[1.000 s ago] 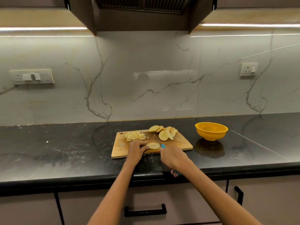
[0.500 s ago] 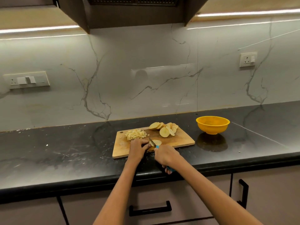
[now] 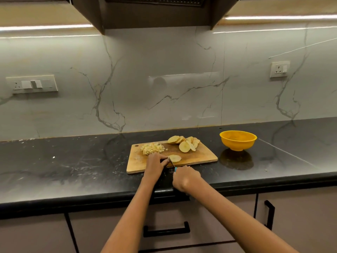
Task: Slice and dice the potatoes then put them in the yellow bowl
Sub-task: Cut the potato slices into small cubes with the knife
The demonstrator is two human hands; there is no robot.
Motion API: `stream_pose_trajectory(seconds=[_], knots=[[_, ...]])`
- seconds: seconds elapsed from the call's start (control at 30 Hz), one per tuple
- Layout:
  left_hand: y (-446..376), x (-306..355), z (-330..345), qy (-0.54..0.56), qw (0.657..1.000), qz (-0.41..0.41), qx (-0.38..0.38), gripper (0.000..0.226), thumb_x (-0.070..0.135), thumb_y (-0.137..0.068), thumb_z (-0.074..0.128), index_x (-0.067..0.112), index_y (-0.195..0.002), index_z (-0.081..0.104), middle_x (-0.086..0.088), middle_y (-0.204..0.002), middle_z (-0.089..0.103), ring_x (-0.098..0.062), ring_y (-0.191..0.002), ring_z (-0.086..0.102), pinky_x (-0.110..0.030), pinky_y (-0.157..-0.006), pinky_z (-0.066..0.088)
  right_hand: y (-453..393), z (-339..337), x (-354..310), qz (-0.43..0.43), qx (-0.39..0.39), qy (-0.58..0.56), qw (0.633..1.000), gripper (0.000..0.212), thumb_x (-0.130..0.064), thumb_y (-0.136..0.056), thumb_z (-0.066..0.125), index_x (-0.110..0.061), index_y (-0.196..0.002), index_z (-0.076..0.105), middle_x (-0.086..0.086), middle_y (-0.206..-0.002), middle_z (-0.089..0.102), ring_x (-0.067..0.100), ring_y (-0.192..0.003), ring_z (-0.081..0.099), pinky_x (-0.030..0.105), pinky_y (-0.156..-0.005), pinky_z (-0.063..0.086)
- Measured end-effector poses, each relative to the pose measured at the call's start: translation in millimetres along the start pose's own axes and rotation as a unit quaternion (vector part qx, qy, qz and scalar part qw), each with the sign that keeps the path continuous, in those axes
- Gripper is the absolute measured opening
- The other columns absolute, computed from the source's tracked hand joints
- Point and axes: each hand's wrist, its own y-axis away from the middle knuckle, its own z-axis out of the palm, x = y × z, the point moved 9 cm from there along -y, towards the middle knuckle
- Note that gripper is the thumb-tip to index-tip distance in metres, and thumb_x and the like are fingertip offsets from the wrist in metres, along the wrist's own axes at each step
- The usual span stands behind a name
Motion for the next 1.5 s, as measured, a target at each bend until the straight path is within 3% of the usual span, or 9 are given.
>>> stream_pose_trajectory(seconds=[0.17, 0.3, 0.37, 0.77, 1.03, 1.13, 1.23, 1.33, 1.5], knots=[[2.6, -3.2, -2.2, 0.009, 1.0, -0.023, 0.007, 0.022, 0.012, -0.085, 0.066, 0.003, -0.104, 0.07, -0.009, -0.102, 0.071, -0.015, -0.095, 0.064, -0.017, -0.085, 0.041, 13.1, -4.5, 13.2, 0.003, 0.048, -0.011, 0.999, 0.038, -0.027, -0.102, 0.036, -0.003, -0.124, 0.055, 0.013, -0.125, 0.058, 0.027, -0.113, 0.057, 0.035, -0.088, 0.045], [3.6, -19.9, -8.5, 0.024, 0.996, -0.076, 0.038, 0.028, 0.01, -0.082, 0.069, 0.002, -0.108, 0.068, -0.011, -0.109, 0.068, -0.017, -0.104, 0.062, -0.023, -0.092, 0.042, 8.0, -9.1, 25.1, 0.047, 0.042, -0.185, 0.981, 0.043, -0.04, -0.102, 0.032, -0.003, -0.093, 0.052, 0.01, -0.076, 0.061, 0.022, -0.065, 0.065, 0.031, -0.061, 0.053], [2.7, -21.8, -7.6, 0.024, 0.996, -0.081, 0.034, 0.028, 0.01, -0.08, 0.071, 0.003, -0.107, 0.068, -0.01, -0.108, 0.069, -0.017, -0.102, 0.062, -0.023, -0.092, 0.044, 1.0, -5.6, 20.9, 0.053, 0.007, -0.222, 0.974, 0.046, -0.041, -0.102, 0.03, 0.0, -0.095, 0.051, 0.012, -0.072, 0.059, 0.02, -0.056, 0.06, 0.029, -0.055, 0.053], [-0.7, -22.2, -4.4, 0.021, 0.997, -0.074, 0.027, 0.024, 0.011, -0.08, 0.071, 0.005, -0.103, 0.07, -0.009, -0.103, 0.071, -0.013, -0.096, 0.063, -0.018, -0.086, 0.044, -10.5, 2.5, 15.6, 0.068, -0.048, -0.208, 0.975, 0.048, -0.04, -0.102, 0.03, 0.003, -0.1, 0.053, 0.015, -0.078, 0.061, 0.02, -0.055, 0.058, 0.027, -0.048, 0.05], [-4.1, -16.7, -5.1, 0.001, 0.999, -0.045, 0.02, 0.019, 0.012, -0.08, 0.072, 0.005, -0.097, 0.073, -0.008, -0.097, 0.072, -0.012, -0.09, 0.064, -0.015, -0.079, 0.043, -12.1, 3.6, 1.5, 0.081, -0.153, -0.166, 0.971, 0.038, -0.026, -0.105, 0.02, 0.007, -0.115, 0.035, 0.018, -0.079, 0.05, 0.025, -0.059, 0.053, 0.031, -0.046, 0.049], [-2.5, -14.4, -5.7, 0.001, 0.999, -0.044, 0.024, 0.016, 0.012, -0.08, 0.072, 0.005, -0.094, 0.074, -0.008, -0.093, 0.072, -0.013, -0.086, 0.064, -0.019, -0.078, 0.046, -7.3, 3.4, 2.4, 0.073, -0.136, -0.152, 0.976, 0.04, -0.025, -0.104, 0.025, 0.007, -0.125, 0.036, 0.02, -0.083, 0.054, 0.028, -0.064, 0.058, 0.034, -0.055, 0.053], [-0.4, -9.5, -5.9, -0.013, 0.999, -0.035, 0.034, 0.014, 0.011, -0.082, 0.069, 0.004, -0.093, 0.074, -0.008, -0.09, 0.072, -0.013, -0.084, 0.064, -0.018, -0.074, 0.042, -3.8, -4.2, -2.8, 0.013, -0.049, -0.03, 0.998, 0.032, -0.021, -0.102, 0.035, 0.001, -0.121, 0.049, 0.016, -0.107, 0.062, 0.03, -0.097, 0.062, 0.035, -0.082, 0.05], [-0.7, -9.5, -6.6, -0.004, 0.999, -0.041, 0.034, 0.012, 0.009, -0.083, 0.067, 0.003, -0.092, 0.074, -0.009, -0.088, 0.072, -0.015, -0.083, 0.064, -0.019, -0.072, 0.043, -8.4, -6.5, -8.2, -0.027, 0.028, 0.057, 0.998, 0.029, -0.02, -0.1, 0.039, -0.005, -0.118, 0.057, 0.011, -0.12, 0.061, 0.027, -0.11, 0.058, 0.031, -0.078, 0.042], [-0.4, -19.7, -9.8, 0.029, 0.996, -0.077, 0.027, 0.022, 0.005, -0.083, 0.066, 0.002, -0.105, 0.07, -0.011, -0.107, 0.069, -0.02, -0.104, 0.061, -0.019, -0.086, 0.039, -10.9, -23.1, 6.2, -0.009, 0.062, -0.058, 0.996, 0.039, -0.027, -0.103, 0.03, -0.003, -0.081, 0.052, 0.011, -0.078, 0.061, 0.027, -0.078, 0.066, 0.033, -0.069, 0.053]])
